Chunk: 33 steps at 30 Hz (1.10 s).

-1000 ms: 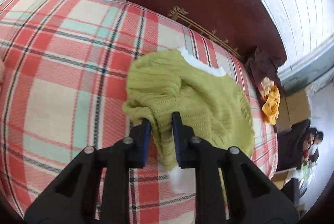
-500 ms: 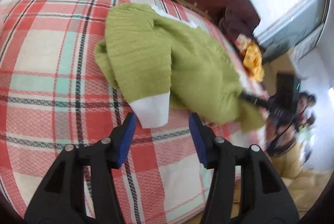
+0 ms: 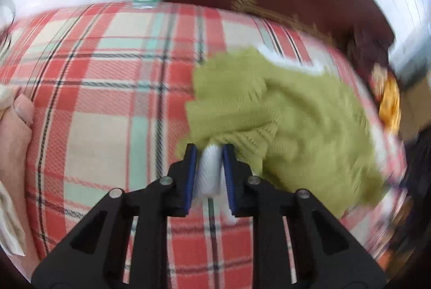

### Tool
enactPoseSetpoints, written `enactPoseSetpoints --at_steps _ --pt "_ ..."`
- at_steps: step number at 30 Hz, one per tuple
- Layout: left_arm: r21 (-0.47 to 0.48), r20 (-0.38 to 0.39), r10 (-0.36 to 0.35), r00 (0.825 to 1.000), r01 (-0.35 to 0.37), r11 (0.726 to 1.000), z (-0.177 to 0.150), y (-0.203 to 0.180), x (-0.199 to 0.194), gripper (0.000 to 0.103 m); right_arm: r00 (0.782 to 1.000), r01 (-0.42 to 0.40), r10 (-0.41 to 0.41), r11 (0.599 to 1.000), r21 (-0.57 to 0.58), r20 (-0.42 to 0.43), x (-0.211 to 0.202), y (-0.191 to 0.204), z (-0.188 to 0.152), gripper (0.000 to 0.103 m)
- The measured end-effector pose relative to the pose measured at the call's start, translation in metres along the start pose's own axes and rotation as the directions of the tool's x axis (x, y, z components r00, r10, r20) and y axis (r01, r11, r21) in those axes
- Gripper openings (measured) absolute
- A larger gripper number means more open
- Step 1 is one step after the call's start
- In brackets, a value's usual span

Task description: Fold clothes

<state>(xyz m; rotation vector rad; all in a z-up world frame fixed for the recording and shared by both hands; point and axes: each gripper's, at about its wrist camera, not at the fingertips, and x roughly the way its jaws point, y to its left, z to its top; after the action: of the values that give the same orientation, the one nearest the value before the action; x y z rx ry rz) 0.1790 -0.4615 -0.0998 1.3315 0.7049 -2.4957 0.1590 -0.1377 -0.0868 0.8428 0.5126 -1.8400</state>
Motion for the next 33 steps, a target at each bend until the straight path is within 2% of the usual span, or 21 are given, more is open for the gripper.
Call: enactPoseSetpoints --at_steps 2,4,6,8,9,10,11,12,13,14,16,18,19,21,22,24,25,28,29,30,33 --pt "-0.097 0.053 -0.066 0.996 0.071 0.993 0.009 0.017 -0.012 0.024 0.998 0.021 -0.029 0.990 -0.141 -0.049 0.019 0.029 0.000 0.057" --pt "-0.182 0.081 -0.159 0.984 0.171 0.968 0.007 0.031 -0.024 0.034 0.991 0.050 -0.076 0.972 -0.228 -0.107 0.045 0.042 -0.003 0.057" --pt "-0.155 0.085 -0.161 0.983 0.173 0.973 -0.003 0.030 -0.030 0.052 0.980 0.069 -0.115 0.962 -0.264 -0.162 0.071 0.042 -0.005 0.057" --pt "-0.075 0.056 -0.158 0.986 0.162 0.984 -0.019 0.020 -0.033 0.055 0.974 0.087 -0.135 0.965 -0.249 -0.183 0.088 0.032 -0.005 0.057" --pt "-0.038 0.032 -0.165 0.986 0.166 0.985 -0.027 0.015 -0.032 0.055 0.976 0.071 -0.112 0.974 -0.214 -0.187 0.091 0.024 -0.003 0.057" --pt "0.007 0.002 -0.166 0.986 0.166 0.986 -0.038 0.009 -0.030 0.055 0.978 0.055 -0.089 0.982 -0.178 -0.190 0.094 0.017 -0.001 0.043" --pt "0.043 -0.024 -0.167 0.986 0.168 0.985 -0.048 0.004 -0.028 0.055 0.978 0.043 -0.070 0.990 -0.136 -0.198 0.096 0.009 0.001 0.024" --pt "0.074 -0.048 -0.169 0.984 0.172 0.982 -0.056 -0.001 -0.026 0.055 0.976 0.024 -0.039 0.997 -0.073 -0.213 0.094 -0.002 0.004 0.020" --pt "0.107 -0.079 -0.180 0.981 0.187 0.976 -0.066 -0.008 -0.022 0.055 0.977 -0.026 0.028 1.000 0.012 -0.213 0.089 -0.014 0.007 0.016" --pt "0.135 -0.106 -0.208 0.972 0.221 0.966 -0.076 -0.015 -0.021 0.055 0.975 -0.088 0.108 0.990 0.109 -0.197 0.084 -0.026 0.010 0.014" --pt "0.184 -0.156 -0.272 0.950 0.299 0.936 -0.096 -0.032 -0.017 0.056 0.962 -0.200 0.241 0.942 0.269 -0.126 0.070 -0.046 0.014 0.013" --pt "0.187 -0.196 -0.341 0.919 0.377 0.907 -0.108 -0.044 -0.010 0.056 0.937 -0.308 0.347 0.867 0.392 -0.030 0.053 -0.062 0.017 0.013" --pt "0.167 -0.212 -0.384 0.899 0.421 0.892 -0.112 -0.048 -0.007 0.056 0.922 -0.356 0.386 0.831 0.428 0.018 0.044 -0.067 0.018 0.013" --pt "0.110 -0.237 -0.470 0.850 0.504 0.857 -0.117 -0.053 0.000 0.063 0.896 -0.424 0.434 0.774 0.470 0.092 0.031 -0.072 0.020 0.013" --pt "0.087 -0.239 -0.494 0.836 0.525 0.847 -0.118 -0.054 0.006 0.064 0.885 -0.448 0.450 0.751 0.485 0.120 0.027 -0.075 0.021 0.013" --pt "0.057 -0.234 -0.521 0.821 0.547 0.835 -0.118 -0.056 0.012 0.065 0.861 -0.492 0.481 0.699 0.520 0.167 0.023 -0.079 0.023 0.013" --pt "0.038 -0.231 -0.548 0.804 0.570 0.821 -0.118 -0.056 0.013 0.065 0.846 -0.515 0.499 0.669 0.535 0.190 0.022 -0.079 0.022 0.013" --pt "-0.029 -0.203 -0.646 0.736 0.655 0.755 -0.116 -0.049 0.013 0.066 0.804 -0.571 0.548 0.605 0.555 0.230 0.017 -0.068 0.018 0.013" --pt "-0.045 -0.191 -0.660 0.727 0.665 0.745 -0.117 -0.046 0.013 0.069 0.787 -0.593 0.567 0.587 0.550 0.243 0.015 -0.062 0.018 0.013" --pt "-0.059 -0.180 -0.666 0.724 0.668 0.742 -0.118 -0.042 0.012 0.069 0.781 -0.601 0.574 0.585 0.545 0.246 0.012 -0.057 0.017 0.013" --pt "-0.053 -0.151 -0.642 0.752 0.643 0.764 -0.121 -0.035 0.004 0.069 0.819 -0.554 0.538 0.648 0.522 0.202 0.005 -0.046 0.011 0.015"
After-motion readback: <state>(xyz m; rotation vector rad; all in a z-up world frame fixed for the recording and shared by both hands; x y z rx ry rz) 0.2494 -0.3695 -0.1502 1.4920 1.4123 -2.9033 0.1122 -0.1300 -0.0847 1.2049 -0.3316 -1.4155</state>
